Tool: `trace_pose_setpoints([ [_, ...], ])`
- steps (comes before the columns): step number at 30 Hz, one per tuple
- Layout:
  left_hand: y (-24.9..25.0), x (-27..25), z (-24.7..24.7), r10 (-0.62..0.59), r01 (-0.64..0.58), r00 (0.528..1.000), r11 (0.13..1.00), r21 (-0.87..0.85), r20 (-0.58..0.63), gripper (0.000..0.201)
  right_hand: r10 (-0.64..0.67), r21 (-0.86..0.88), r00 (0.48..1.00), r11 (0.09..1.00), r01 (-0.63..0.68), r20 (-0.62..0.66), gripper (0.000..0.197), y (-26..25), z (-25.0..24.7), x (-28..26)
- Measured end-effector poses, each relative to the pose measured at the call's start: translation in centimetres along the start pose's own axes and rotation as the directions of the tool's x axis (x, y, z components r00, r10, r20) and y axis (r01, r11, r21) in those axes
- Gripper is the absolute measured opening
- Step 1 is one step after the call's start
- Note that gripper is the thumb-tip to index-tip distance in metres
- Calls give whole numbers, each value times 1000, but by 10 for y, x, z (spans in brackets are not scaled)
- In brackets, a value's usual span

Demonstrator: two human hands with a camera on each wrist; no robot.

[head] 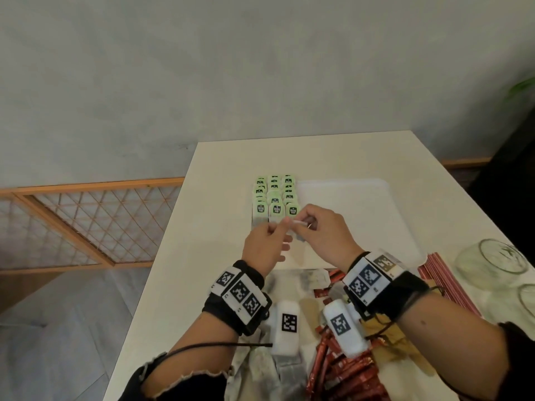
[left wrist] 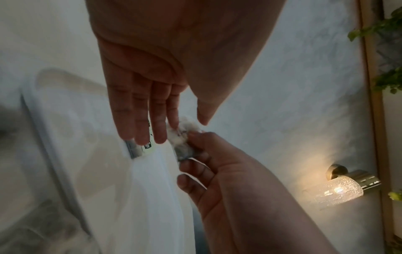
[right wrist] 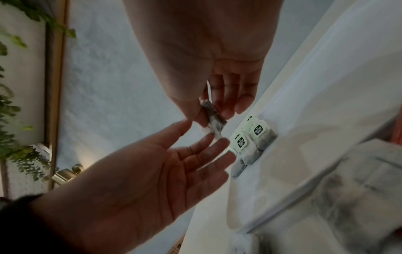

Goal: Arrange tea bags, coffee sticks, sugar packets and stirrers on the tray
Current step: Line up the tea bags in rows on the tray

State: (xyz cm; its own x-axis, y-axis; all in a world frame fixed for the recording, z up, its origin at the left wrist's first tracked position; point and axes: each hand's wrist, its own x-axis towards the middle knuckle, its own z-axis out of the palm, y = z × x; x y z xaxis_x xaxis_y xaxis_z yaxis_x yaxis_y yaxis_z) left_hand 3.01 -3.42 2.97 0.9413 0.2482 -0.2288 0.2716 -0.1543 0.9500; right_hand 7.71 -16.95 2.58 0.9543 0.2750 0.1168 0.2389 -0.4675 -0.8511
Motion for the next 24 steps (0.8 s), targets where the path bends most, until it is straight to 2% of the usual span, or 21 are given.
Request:
trace_pose_setpoints([
  [2, 6, -1, 5, 9, -8, 1000, 999, -39, 21, 28, -40, -13, 999, 999, 40, 3, 11, -2, 0, -4],
  [5, 8, 3, 8, 23, -22, 1000, 998, -61, 2, 22, -55, -32, 997, 998, 57, 44, 3, -5, -3, -7],
  [7, 7, 6, 6, 41, -41, 999, 997, -58, -11, 20, -48, -22, 997, 999, 49, 59, 7, -6, -8, -6],
  [11, 0, 10, 5, 80, -80, 997, 997, -2, -22, 16, 40, 63, 999, 997, -40, 1, 9, 4, -14, 2],
  [14, -9, 13, 9, 92, -91, 996, 995, 38, 0, 17, 111, 114, 992, 987, -117, 60, 14, 12, -12, 6],
  [20, -20, 29, 6, 45, -45, 999, 999, 30, 18, 19, 201, 9, 965, 979, -205, 166, 17, 32, 2, 19],
  [24, -29, 43, -7, 14, -16, 1000, 994, 106, 19, 9, 252, -28, 946, 967, -252, 204, 13, 45, 5, 33],
])
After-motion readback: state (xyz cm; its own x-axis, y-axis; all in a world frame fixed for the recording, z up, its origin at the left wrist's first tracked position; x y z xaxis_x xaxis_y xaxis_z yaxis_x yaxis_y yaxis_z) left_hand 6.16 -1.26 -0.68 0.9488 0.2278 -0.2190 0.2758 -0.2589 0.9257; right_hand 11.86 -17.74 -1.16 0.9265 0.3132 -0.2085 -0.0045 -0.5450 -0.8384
